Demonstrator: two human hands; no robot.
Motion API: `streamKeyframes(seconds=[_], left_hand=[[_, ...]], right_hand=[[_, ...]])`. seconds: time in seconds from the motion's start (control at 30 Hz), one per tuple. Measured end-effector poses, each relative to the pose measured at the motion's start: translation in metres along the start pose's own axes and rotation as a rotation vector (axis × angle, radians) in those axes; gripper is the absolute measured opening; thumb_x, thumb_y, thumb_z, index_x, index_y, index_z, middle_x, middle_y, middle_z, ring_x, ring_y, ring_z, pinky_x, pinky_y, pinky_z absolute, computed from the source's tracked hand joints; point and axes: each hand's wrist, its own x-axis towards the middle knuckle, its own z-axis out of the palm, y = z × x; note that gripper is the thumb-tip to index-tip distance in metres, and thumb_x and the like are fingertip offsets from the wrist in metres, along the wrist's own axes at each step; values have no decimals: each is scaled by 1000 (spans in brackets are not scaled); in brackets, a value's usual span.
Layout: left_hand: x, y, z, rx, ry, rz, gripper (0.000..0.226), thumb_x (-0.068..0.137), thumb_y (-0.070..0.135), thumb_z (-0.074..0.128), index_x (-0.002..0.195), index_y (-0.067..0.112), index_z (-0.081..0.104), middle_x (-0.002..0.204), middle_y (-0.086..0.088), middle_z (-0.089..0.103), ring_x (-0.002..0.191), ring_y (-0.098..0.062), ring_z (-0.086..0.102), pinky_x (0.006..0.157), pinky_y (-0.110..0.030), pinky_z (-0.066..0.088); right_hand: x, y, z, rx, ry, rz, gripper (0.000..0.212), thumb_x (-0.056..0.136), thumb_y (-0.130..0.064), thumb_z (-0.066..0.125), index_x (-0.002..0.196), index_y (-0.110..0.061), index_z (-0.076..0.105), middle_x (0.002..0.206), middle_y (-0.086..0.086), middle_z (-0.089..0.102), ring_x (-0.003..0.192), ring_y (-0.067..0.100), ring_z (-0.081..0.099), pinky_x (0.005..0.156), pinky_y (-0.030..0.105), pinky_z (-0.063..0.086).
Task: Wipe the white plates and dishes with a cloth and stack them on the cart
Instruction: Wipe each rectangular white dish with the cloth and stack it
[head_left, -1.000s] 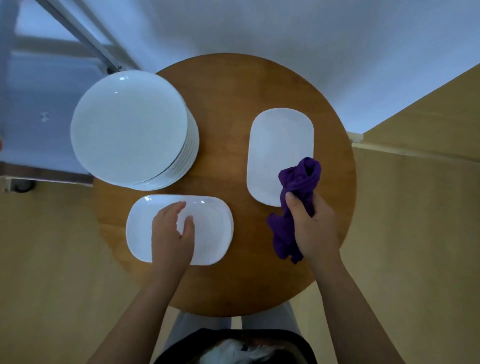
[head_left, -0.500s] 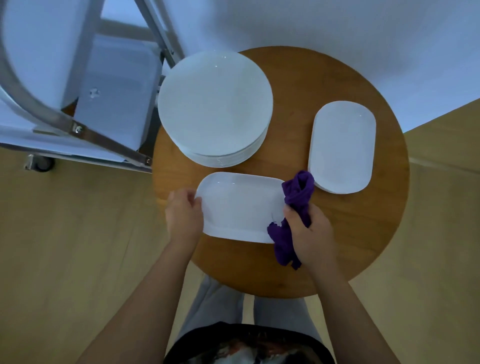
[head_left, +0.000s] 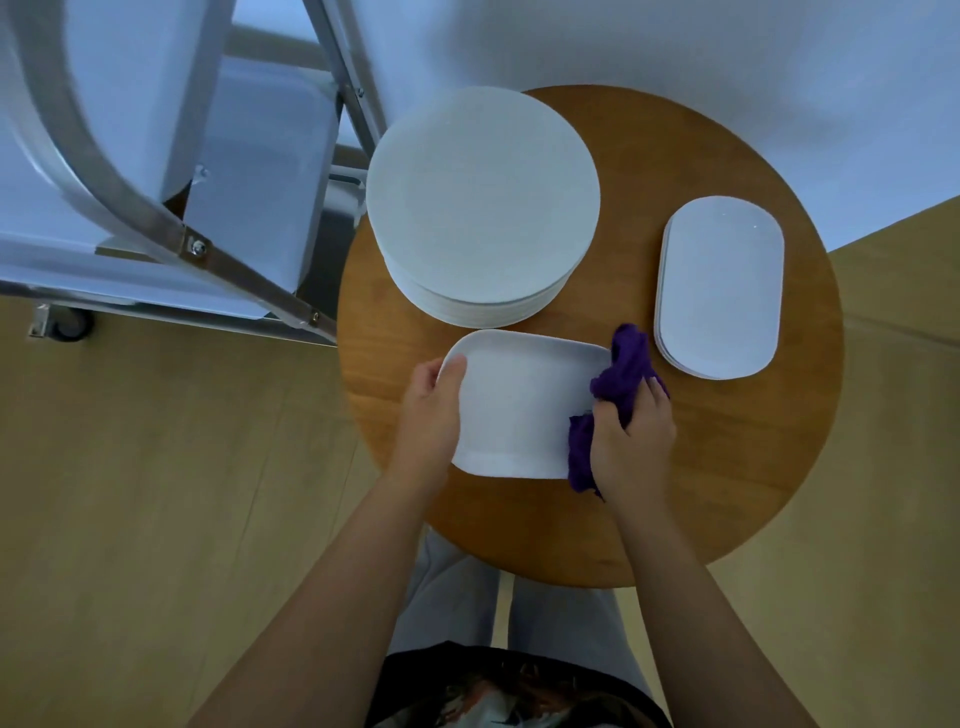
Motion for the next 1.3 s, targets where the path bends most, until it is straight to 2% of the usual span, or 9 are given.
streamKeyframes(seconds=[0.17, 0.33, 0.43, 0.57, 0.67, 0.83, 1.0, 1.13, 1.3], left_hand=[[2, 1, -1, -70, -80, -215, 62, 90, 66, 25, 136, 28, 42, 133, 4, 50, 122, -22, 47, 106, -47, 38], [-7, 1, 2, -133, -36, -162, 47, 90, 64, 26, 107, 30, 53, 96, 16, 55, 90, -8, 53, 80, -29, 44], [-14, -1, 3, -199, -29, -128, 40, 89, 65, 30, 91, 32, 53, 90, 16, 59, 84, -4, 55, 74, -25, 46], [-21, 0, 2, -175, 6, -96, 53, 88, 65, 31, 114, 27, 58, 103, 12, 61, 97, -10, 56, 80, -26, 44], [-23, 4, -1, -180, 2, -117, 67, 86, 66, 31, 128, 19, 54, 123, -3, 61, 118, -24, 54, 97, -37, 44], [-21, 2, -2, -247, -110, -21, 48, 91, 62, 31, 99, 31, 67, 89, 7, 75, 84, -5, 70, 68, -19, 54], [-24, 10, -9, -256, -117, -27, 45, 89, 61, 37, 95, 29, 68, 88, 3, 75, 88, -15, 70, 77, -32, 56], [-32, 19, -15, -224, -185, 8, 44, 87, 60, 40, 95, 25, 66, 84, 0, 74, 82, -15, 71, 69, -32, 59], [-44, 28, -17, -168, -211, -25, 54, 88, 59, 38, 105, 16, 65, 105, -19, 66, 102, -35, 63, 86, -50, 54]], right_hand=[[3, -7, 14, -231, 44, 39, 60, 93, -29, 52, 147, -19, 28, 155, 10, 19, 141, 30, 16, 112, 43, 18], [-1, -22, 35, -302, 12, 55, 72, 89, -61, 36, 149, -29, 14, 158, 11, 1, 143, 36, 3, 114, 49, 7], [-3, -35, 45, -293, -56, 79, 71, 92, -60, 23, 150, -25, 4, 158, 11, -4, 143, 36, -1, 115, 49, 6], [-19, -51, 56, -379, -140, -73, 65, 97, -49, 19, 150, -15, 1, 158, 12, 5, 143, 34, 5, 116, 44, 11], [-34, -59, 59, -490, -180, -220, 60, 98, -44, 17, 150, -17, 4, 157, 12, 9, 142, 33, 11, 115, 43, 17], [-57, -61, 49, -489, -221, -484, 53, 99, -40, 15, 146, -19, 30, 156, 8, 18, 143, 32, 15, 116, 40, 13], [-59, -46, 19, -236, -459, -732, 40, 96, -30, 39, 126, -14, 58, 143, 2, 46, 142, 21, 21, 117, 33, 13], [-51, -19, -9, -357, -515, -1052, 32, 87, -29, 54, 107, -11, 71, 131, 7, 56, 134, 31, 29, 109, 49, 21], [-37, 3, -37, -527, -491, -1258, 37, 84, -37, 49, 100, -14, 73, 124, 7, 62, 125, 35, 37, 98, 56, 31]])
